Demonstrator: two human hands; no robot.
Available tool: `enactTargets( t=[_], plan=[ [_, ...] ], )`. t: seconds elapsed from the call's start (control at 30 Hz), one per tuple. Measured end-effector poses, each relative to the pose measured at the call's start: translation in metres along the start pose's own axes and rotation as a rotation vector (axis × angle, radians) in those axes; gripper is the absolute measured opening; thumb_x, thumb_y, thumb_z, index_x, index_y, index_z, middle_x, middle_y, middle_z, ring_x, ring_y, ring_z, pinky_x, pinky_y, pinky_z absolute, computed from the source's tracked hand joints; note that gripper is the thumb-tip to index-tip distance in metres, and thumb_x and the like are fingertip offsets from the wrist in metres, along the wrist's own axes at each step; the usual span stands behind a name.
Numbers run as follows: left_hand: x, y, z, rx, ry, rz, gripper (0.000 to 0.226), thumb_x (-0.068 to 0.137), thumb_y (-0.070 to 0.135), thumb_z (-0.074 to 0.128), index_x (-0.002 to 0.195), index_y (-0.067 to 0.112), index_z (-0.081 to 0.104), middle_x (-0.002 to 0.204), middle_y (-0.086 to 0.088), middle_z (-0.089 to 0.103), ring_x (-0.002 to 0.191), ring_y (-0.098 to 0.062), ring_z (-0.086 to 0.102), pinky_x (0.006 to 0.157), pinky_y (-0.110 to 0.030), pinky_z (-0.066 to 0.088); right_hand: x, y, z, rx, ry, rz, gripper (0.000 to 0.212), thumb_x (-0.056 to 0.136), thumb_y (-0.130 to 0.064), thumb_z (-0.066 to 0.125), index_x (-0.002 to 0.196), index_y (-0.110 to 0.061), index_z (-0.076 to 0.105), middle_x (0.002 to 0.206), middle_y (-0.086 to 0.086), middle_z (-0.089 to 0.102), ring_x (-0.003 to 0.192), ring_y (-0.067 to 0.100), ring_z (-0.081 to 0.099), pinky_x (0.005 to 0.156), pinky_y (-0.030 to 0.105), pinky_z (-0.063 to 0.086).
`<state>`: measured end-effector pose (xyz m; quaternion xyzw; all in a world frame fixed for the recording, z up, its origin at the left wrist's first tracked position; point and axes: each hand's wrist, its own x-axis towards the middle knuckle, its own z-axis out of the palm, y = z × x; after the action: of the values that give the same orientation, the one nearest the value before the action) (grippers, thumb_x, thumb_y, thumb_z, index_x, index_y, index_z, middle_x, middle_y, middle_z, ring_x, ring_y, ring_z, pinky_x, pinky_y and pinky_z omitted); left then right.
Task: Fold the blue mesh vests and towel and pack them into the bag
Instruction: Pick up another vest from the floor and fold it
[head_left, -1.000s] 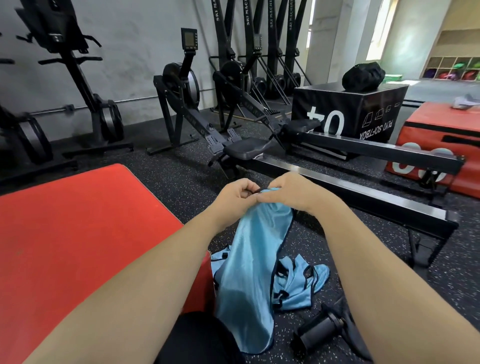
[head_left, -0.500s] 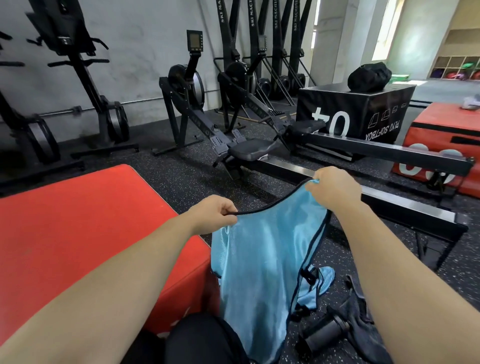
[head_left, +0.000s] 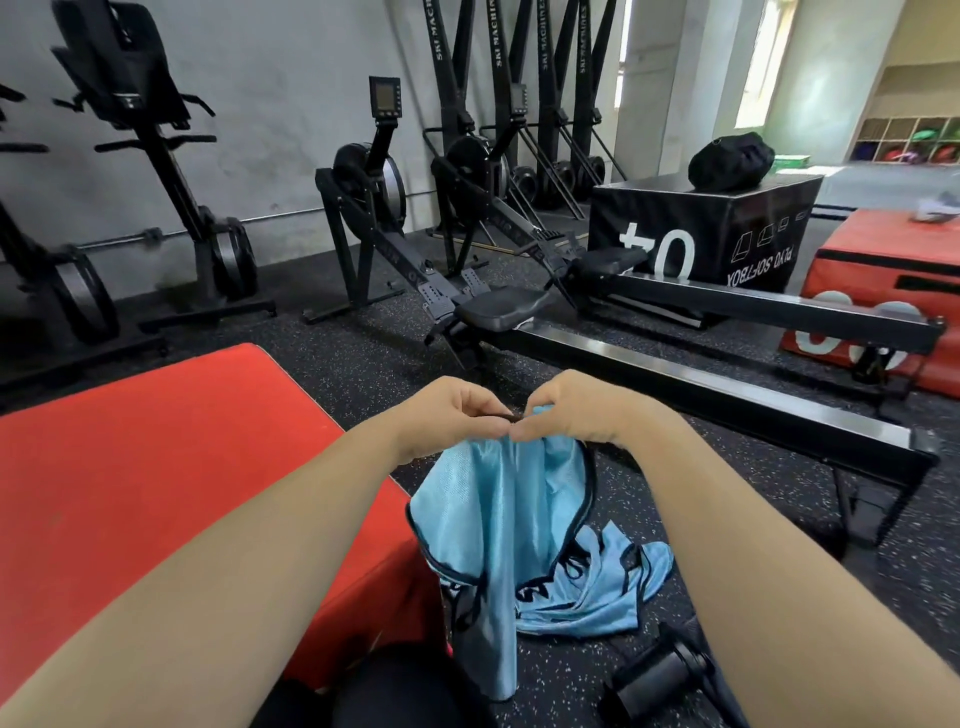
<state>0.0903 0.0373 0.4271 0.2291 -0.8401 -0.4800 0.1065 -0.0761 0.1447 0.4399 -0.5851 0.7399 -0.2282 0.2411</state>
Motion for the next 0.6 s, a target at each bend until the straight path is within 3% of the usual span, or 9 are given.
enactTargets(
  t=[0.17,0.27,0.37,0.53,0.6],
  plan=[
    [-0.010,-0.007,-0.010,-0.022,0.037,-0.040,0.019,0.085,0.022,0.077,0.093,0.005,0.075,0.100,-0.024,0.070,0.082,-0.018,0.060,0.085,-0.038,0.048,-0.001,0.010,-0.005,0.032,0.013,0.004,0.029,0.078,-0.044,0.075,0.073,-0.015,0.071,0.077,0.004,0.059,0.075,0.014,0.052,0.074,0.033,0.042],
    [-0.018,-0.008,-0.021,-0.018,0.062,-0.062,0.023,0.078,0.033,0.081,0.087,0.012,0.077,0.082,-0.021,0.069,0.073,-0.018,0.055,0.073,-0.033,0.044,-0.003,0.020,-0.009,0.082,0.017,0.047,0.031,0.080,-0.043,0.075,0.061,-0.020,0.065,0.071,0.005,0.050,0.069,0.016,0.045,0.069,0.032,0.036],
    [-0.025,-0.008,-0.033,-0.043,0.086,-0.093,0.013,0.085,0.018,0.076,0.087,0.005,0.074,0.057,0.007,0.063,0.050,-0.002,0.051,0.052,-0.013,0.039,-0.005,0.029,-0.012,0.152,0.043,0.090,0.035,0.081,-0.041,0.075,0.068,-0.010,0.064,0.075,0.008,0.048,0.073,0.018,0.044,0.070,0.032,0.033],
    [-0.034,-0.012,-0.056,-0.035,0.113,-0.113,0.011,0.083,0.018,0.077,0.085,0.008,0.076,0.073,0.000,0.071,0.062,-0.004,0.061,0.058,-0.015,0.046,-0.003,0.033,-0.012,0.217,0.110,0.126,0.036,0.080,-0.041,0.076,0.079,-0.006,0.069,0.083,0.005,0.058,0.082,0.018,0.052,0.080,0.033,0.041],
    [-0.037,-0.014,-0.064,-0.014,0.116,-0.137,0.009,0.082,0.017,0.078,0.085,0.008,0.075,0.073,-0.001,0.071,0.060,-0.005,0.060,0.057,-0.014,0.045,-0.002,0.032,-0.012,0.220,0.137,0.125,0.039,0.080,-0.042,0.075,0.083,-0.004,0.069,0.082,0.007,0.054,0.080,0.020,0.049,0.076,0.033,0.039]
  ],
)
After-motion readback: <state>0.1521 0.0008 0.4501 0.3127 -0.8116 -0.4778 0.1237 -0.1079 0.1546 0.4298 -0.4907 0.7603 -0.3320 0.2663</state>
